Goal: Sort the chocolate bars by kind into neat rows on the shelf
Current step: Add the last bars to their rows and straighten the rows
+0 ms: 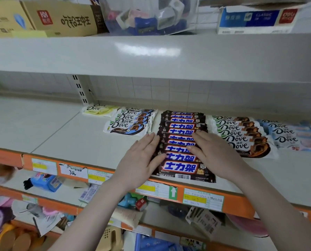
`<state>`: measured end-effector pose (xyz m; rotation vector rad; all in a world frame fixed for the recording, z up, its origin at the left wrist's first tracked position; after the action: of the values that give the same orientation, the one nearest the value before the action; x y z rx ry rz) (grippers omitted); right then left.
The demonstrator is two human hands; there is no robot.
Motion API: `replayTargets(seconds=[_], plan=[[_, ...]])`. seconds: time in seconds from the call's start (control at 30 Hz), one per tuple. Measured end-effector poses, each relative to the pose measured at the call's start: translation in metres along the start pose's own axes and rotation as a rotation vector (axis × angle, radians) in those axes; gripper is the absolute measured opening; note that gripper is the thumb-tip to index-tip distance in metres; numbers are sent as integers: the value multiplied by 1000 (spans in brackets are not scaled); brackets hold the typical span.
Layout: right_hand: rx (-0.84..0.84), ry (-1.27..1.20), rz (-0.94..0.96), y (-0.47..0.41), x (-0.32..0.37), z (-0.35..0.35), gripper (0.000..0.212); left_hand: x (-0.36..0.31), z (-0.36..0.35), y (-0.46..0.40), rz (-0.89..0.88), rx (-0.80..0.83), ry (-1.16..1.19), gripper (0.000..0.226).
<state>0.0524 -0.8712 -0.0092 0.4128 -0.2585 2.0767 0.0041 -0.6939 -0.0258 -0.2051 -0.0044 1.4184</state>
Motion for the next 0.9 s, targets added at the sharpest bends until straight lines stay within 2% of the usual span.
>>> replayTargets(seconds=[0.07,0.2,0.33,0.37,0.47,0.53,0.73,0.9], plan=[[3,19,13,-6,10,-4,62,16,4,2,47,-30,-7,64],[-2,40,22,-27,40,-16,61,60,7,4,60,-47,-67,91],[-10,79,35,-58,77,-32,56,112,9,-8,30,-14,-136,99],[-10,78,35,-67,85,-37,54,123,10,-13,19,-3,-138,97],[-28,102,53,-94,105,-50,50,150,9,-30,-42,73,-159,69],[-29,152,56,-107,113,-57,49,159,6,-40,-108,110,-198,61],[-36,236,24,-116,126,-57,47,165,6,-46,-229,95,-168,55],[-107,178,33,-114,127,-57,42,170,-1,-48,-255,110,-173,56]])
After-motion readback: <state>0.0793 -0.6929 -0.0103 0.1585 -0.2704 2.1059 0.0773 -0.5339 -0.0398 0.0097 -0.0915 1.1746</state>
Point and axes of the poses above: each hand's wrist, its own y-axis away from the middle knuckle, its own z-axis out of the back of the hand, x = y × z, the point moved 5 cm from there along -y, towards the middle knuckle, and after that the axes turned 14 degrees about -y, right-handed, at the moved point
